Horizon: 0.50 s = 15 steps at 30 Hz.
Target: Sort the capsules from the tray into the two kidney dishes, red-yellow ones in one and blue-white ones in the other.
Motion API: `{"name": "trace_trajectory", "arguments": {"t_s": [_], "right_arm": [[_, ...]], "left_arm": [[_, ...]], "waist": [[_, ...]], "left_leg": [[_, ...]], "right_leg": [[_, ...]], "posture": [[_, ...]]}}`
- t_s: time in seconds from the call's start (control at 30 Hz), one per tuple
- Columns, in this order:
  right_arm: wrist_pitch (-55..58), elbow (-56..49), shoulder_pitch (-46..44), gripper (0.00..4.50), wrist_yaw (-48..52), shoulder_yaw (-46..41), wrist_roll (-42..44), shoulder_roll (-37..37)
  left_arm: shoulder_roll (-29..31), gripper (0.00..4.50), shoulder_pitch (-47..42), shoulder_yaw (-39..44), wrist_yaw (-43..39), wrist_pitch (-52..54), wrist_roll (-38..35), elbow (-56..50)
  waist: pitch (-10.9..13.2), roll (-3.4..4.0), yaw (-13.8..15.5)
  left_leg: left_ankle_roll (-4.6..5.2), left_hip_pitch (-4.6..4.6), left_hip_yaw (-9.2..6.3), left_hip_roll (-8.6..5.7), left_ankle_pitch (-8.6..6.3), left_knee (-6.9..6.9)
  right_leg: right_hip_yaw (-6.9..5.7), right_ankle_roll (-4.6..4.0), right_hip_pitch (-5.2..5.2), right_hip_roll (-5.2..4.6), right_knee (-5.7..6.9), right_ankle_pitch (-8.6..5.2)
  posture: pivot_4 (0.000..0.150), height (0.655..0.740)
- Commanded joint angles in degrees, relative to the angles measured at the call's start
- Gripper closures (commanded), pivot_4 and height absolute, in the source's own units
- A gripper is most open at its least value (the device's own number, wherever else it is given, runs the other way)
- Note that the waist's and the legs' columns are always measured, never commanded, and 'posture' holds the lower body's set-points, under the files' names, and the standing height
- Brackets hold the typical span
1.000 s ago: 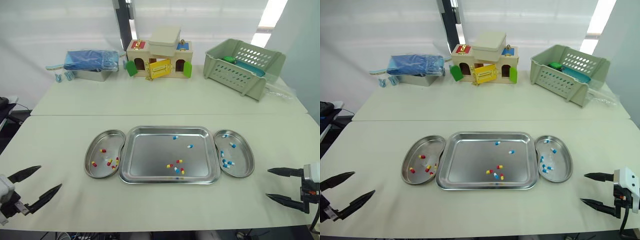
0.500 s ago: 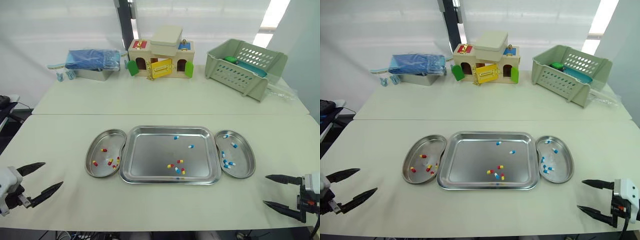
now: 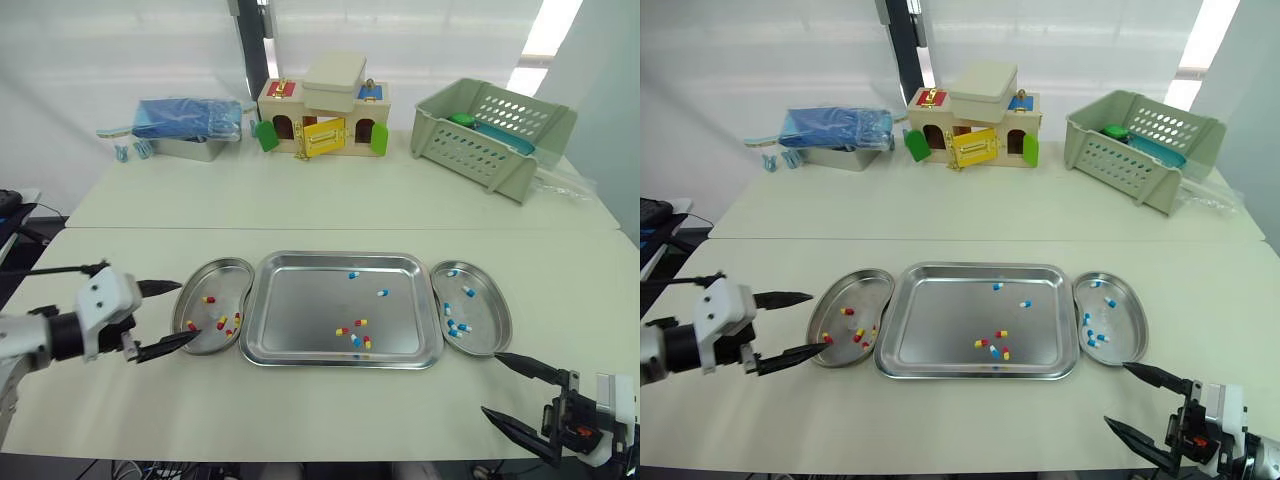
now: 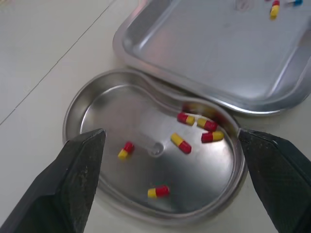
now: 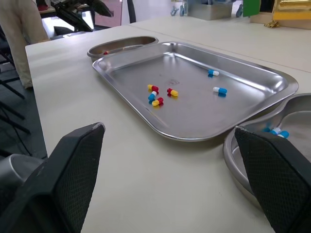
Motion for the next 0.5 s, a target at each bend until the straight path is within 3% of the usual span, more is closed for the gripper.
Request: {"name": "trace_trajectory", "arguments": {"t_s": [0.03,0.27,0.5], "right_arm": [[-3.1,-1.2,1.5,0.02,-0.3,1.4,-0.8,1.7],[-4.5,-1.8,2.0,0.02,-3.6,3.9,-2.5,3.0],[-4.7,-3.2,3.0,0.02,-7.1,6.1,-3.1,4.1]], "left_arm": [[-1.4,0.00,-6.1,-5.3,-1.0,2.8,-2.0,-3.9],[-7.9,0.00,-16.5,-21.0,-1.1,5.8,3.8,-6.4],[-15.4,0.00,-21.8,-29.8,3.8,8.5,9.9,-6.6]], "waist": [[0.0,0.01,0.0],[0.0,0.07,-0.3],[0.0,0.07,-0.1]], "left_leg": [[0.00,0.00,-0.02,0.01,0.00,0.00],[-0.02,0.01,0.00,0.00,0.01,0.04],[-0.02,-0.02,-0.03,0.00,0.01,0.08]], "right_leg": [[-0.01,0.00,0.00,0.01,0.00,0.00],[0.03,0.00,0.00,0.03,0.03,0.00],[0.02,0.00,0.01,0.04,0.03,0.00]], "posture": [[0.150,0.7400],[0.150,0.7400],[0.150,0.7400]]}}
